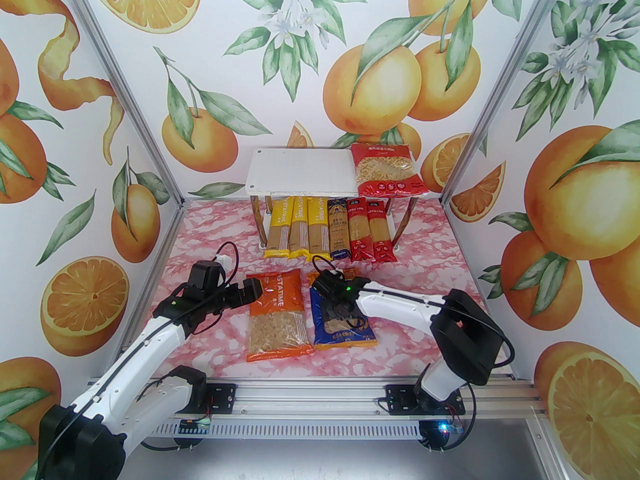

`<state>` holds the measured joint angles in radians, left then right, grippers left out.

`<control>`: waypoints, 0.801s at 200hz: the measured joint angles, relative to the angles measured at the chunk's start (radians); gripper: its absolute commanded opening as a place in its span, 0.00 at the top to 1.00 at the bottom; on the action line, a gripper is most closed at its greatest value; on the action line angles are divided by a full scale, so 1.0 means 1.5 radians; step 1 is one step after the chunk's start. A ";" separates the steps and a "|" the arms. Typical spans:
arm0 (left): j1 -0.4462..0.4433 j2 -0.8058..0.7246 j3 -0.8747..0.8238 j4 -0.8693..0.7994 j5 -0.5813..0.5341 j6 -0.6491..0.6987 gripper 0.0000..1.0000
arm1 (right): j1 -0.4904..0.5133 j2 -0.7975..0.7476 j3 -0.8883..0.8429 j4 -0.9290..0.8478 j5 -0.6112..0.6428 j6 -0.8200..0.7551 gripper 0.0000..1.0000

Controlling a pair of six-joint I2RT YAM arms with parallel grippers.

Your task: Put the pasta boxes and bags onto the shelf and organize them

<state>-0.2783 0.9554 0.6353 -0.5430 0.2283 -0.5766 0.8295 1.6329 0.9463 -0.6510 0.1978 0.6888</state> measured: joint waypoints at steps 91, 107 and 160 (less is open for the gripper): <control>0.000 0.001 0.000 -0.001 0.000 0.000 0.04 | -0.013 -0.047 -0.043 0.055 -0.037 0.003 1.00; 0.000 0.001 0.000 -0.001 -0.001 0.000 0.04 | -0.014 -0.051 -0.046 0.058 -0.038 0.002 1.00; 0.000 0.001 0.000 -0.006 -0.002 0.001 0.04 | -0.012 -0.111 -0.054 0.027 -0.055 -0.023 1.00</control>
<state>-0.2783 0.9562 0.6357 -0.5514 0.2253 -0.5755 0.8112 1.4670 0.8654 -0.6109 0.1150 0.6537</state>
